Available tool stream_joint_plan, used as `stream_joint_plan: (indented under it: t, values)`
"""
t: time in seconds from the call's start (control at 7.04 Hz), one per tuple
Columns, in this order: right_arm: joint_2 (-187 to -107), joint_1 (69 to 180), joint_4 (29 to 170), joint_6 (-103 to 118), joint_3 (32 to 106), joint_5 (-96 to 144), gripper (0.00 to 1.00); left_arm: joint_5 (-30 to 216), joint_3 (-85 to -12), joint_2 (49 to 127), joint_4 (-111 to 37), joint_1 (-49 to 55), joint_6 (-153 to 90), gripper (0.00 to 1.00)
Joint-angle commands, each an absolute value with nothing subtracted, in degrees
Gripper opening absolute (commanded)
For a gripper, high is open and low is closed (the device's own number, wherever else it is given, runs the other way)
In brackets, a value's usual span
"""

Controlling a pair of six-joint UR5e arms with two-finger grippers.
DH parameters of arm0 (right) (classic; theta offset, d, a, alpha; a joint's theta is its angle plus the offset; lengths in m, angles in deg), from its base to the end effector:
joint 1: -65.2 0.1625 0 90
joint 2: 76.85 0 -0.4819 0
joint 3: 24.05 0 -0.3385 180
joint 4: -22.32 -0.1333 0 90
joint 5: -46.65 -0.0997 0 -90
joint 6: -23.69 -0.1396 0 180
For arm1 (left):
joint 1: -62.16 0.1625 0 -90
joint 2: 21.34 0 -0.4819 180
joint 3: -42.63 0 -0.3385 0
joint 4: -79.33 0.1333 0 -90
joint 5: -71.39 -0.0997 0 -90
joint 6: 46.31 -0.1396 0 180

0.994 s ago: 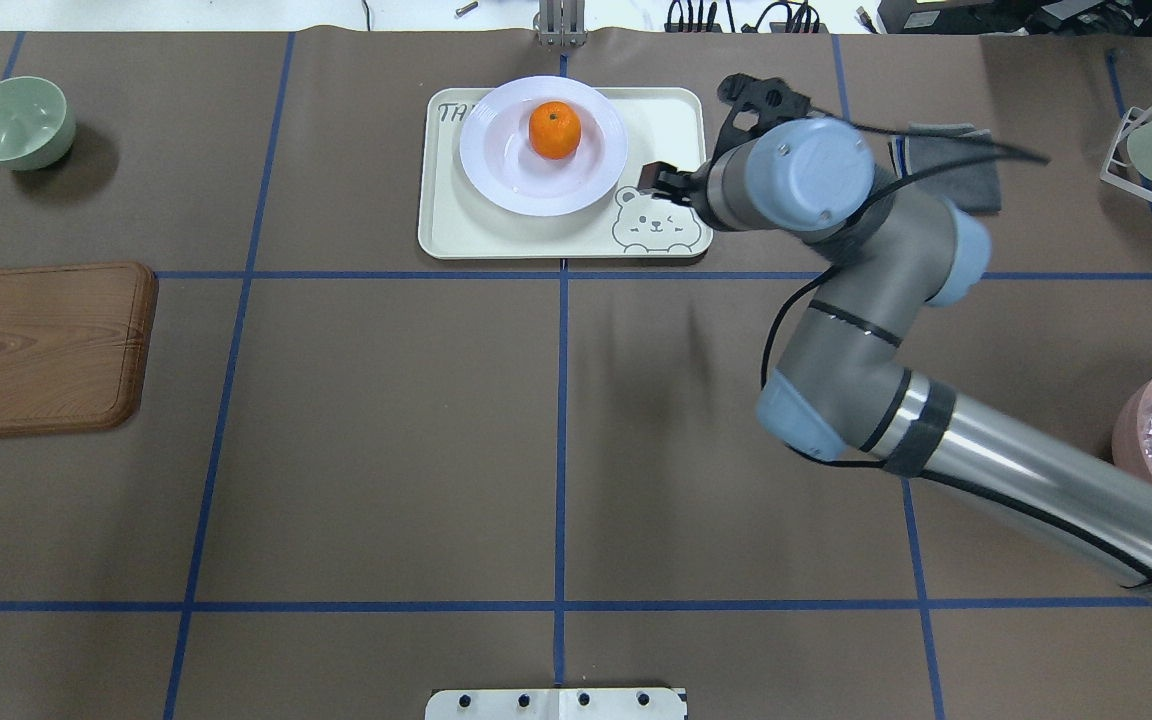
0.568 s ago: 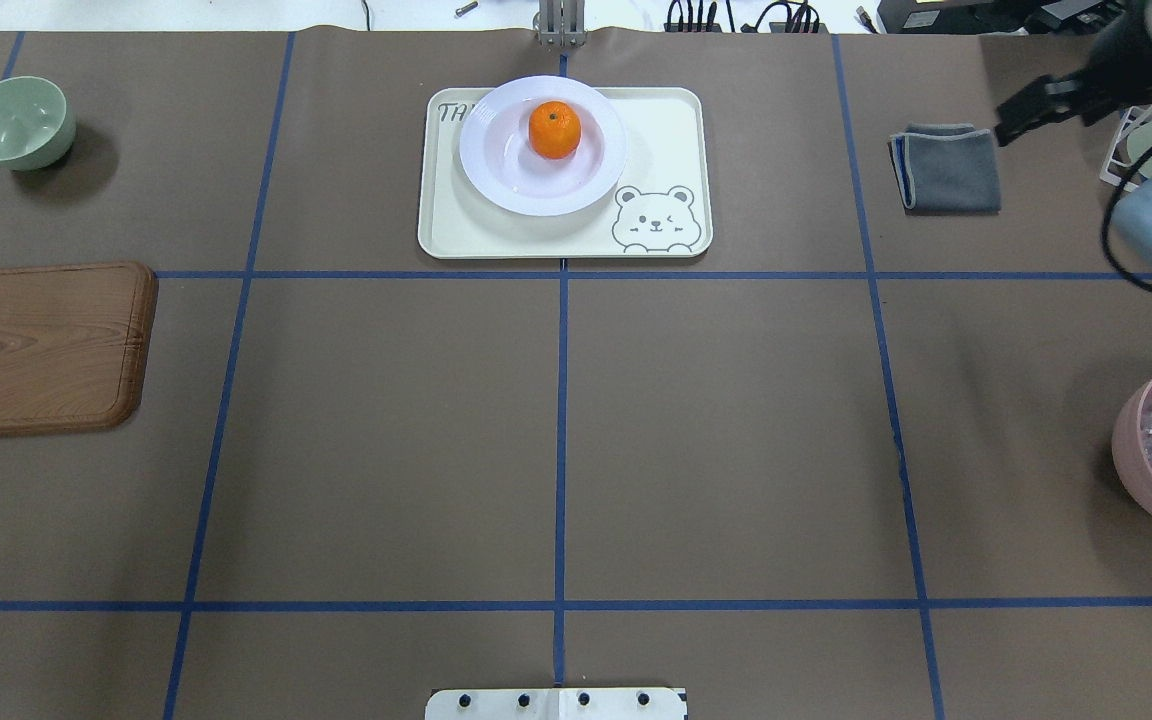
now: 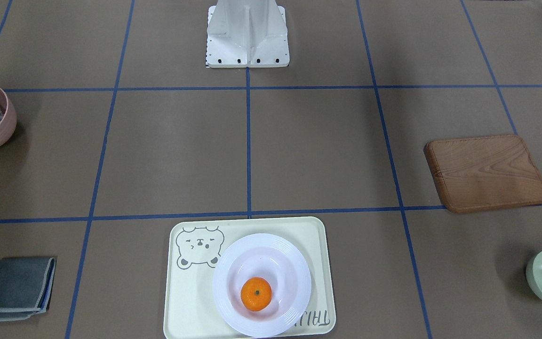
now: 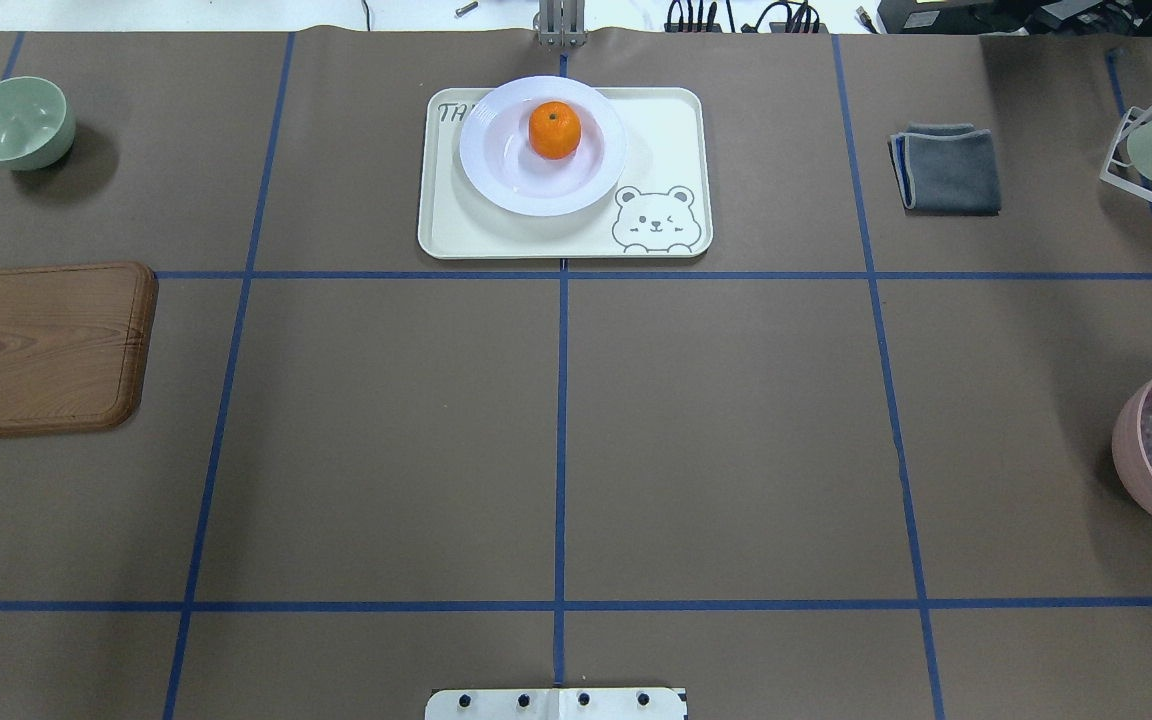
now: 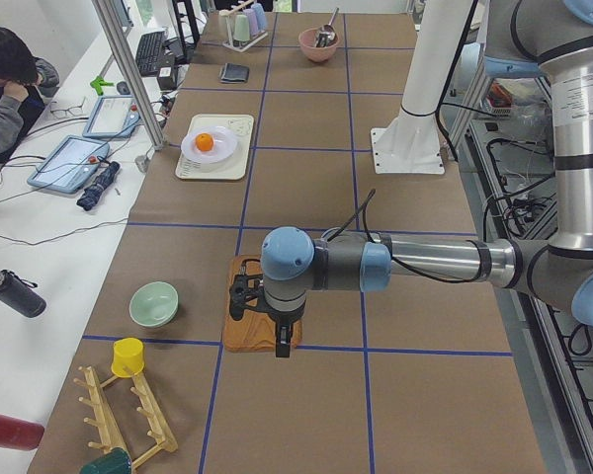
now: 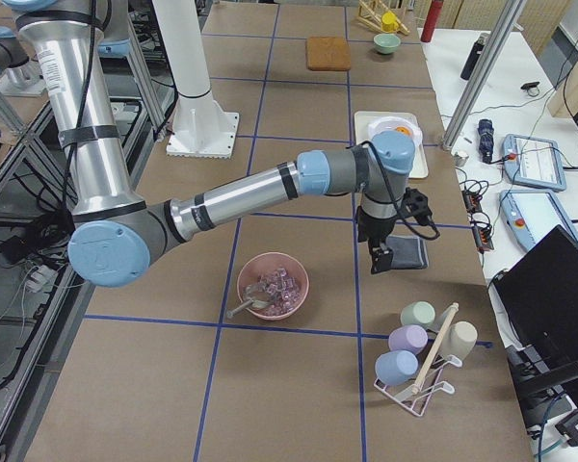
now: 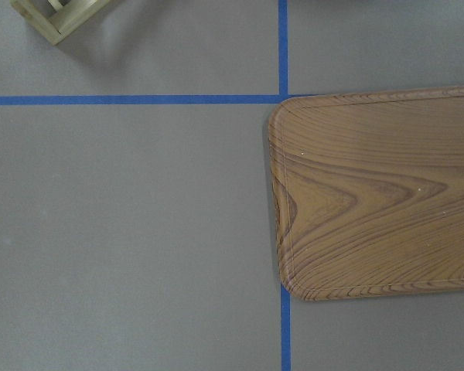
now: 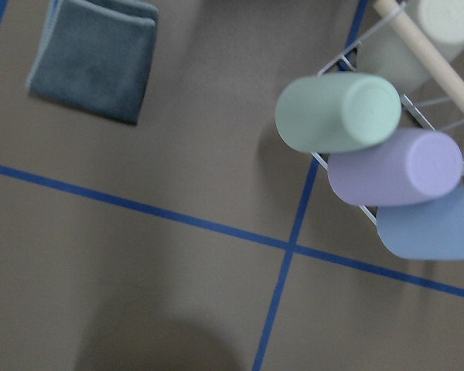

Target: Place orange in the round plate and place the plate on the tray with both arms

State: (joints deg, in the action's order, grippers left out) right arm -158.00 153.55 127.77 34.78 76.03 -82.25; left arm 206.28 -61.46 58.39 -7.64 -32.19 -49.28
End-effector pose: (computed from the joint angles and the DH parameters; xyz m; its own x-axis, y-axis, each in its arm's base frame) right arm 0.0312 -0.5015 0.6312 0.7568 -0.2513 0.6034 0.1776 0.9675 0.1801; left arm -0.0614 -0.3492 0.7116 0.7101 0.0077 -0.7040 0.0391 0.9980 0.0503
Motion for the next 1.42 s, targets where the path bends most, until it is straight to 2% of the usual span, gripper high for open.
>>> stream_joint_plan:
  t: [0.0, 0.28, 0.71, 1.28]
  values:
    - [-167.60, 155.03, 122.98, 36.43, 76.15, -82.19, 1.00, 206.21, -61.44, 58.38, -7.68, -32.15, -49.38, 0.99]
    - [-172.72, 155.03, 116.29, 36.08, 75.97, -82.46, 1.00, 206.21, -61.35, 58.38, -7.77, -32.15, -49.47, 0.99]
    - [-173.79, 155.11, 116.70, 36.43, 74.14, -81.85, 1.00, 206.30, -61.17, 58.38, -7.77, -32.06, -49.47, 0.99]
    - [-173.27, 155.11, 116.45, 36.53, 77.28, -81.22, 1.00, 206.30, -61.17, 58.38, -7.69, -32.15, -49.56, 0.99]
